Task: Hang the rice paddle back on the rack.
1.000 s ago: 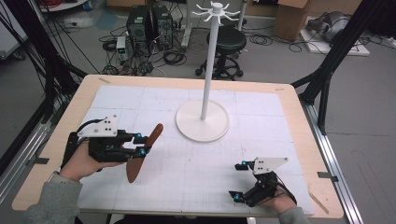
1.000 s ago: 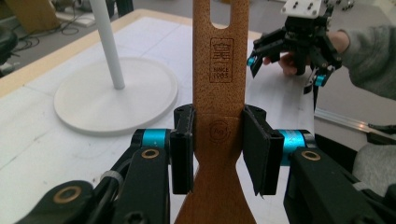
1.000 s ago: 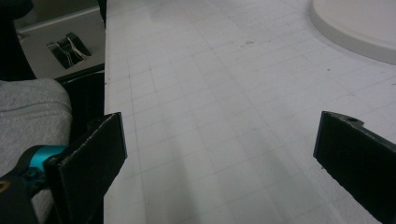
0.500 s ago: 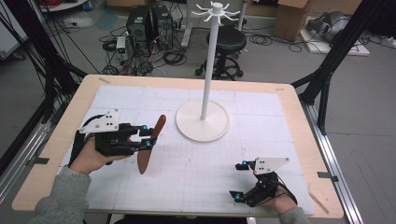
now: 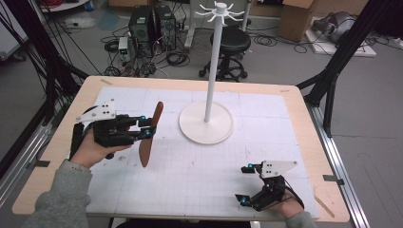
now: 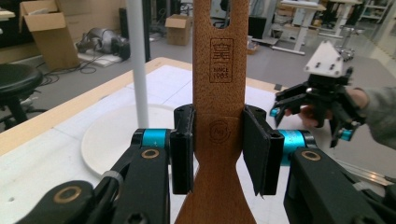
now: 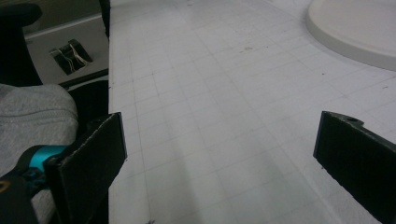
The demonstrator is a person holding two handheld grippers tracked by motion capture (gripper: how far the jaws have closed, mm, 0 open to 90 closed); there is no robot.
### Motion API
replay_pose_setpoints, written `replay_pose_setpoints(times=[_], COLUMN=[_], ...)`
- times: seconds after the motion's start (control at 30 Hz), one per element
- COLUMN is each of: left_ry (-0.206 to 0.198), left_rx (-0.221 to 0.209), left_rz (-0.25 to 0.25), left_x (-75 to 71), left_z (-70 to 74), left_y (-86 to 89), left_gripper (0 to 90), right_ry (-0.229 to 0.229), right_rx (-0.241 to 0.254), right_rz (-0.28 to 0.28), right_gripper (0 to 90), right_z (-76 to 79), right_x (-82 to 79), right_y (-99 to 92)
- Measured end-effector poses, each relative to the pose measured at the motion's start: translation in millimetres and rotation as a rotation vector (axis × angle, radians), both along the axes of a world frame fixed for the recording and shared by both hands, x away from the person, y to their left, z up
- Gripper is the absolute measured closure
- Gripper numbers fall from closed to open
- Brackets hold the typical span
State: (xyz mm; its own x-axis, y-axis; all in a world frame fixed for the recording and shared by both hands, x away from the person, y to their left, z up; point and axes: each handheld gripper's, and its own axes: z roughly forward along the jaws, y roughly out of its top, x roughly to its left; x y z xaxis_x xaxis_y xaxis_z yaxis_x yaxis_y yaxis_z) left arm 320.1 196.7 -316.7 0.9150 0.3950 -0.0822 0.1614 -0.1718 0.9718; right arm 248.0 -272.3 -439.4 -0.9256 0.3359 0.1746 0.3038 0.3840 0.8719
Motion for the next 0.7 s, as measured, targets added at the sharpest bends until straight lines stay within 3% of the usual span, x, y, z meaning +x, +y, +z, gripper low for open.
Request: replay_pose_setpoints(times=[0.17,0.7], left_ry=[0.002,-0.046], left_rx=[-0.002,0.008], left_rz=[0.0,-0.022], left_x=[7.7,28.5], left_z=[4.3,46.6], left_y=[-1.6,-18.4], left_gripper=[65.6,65.6], right_ry=[-0.005,-0.007], right_rx=[0.007,0.052], right_rz=[-0.014,-0.028], right_gripper=[1.2,1.1], right_z=[-0.5,0.4], right_x=[-1.2,-0.4], right_y=[-5.8,-12.5])
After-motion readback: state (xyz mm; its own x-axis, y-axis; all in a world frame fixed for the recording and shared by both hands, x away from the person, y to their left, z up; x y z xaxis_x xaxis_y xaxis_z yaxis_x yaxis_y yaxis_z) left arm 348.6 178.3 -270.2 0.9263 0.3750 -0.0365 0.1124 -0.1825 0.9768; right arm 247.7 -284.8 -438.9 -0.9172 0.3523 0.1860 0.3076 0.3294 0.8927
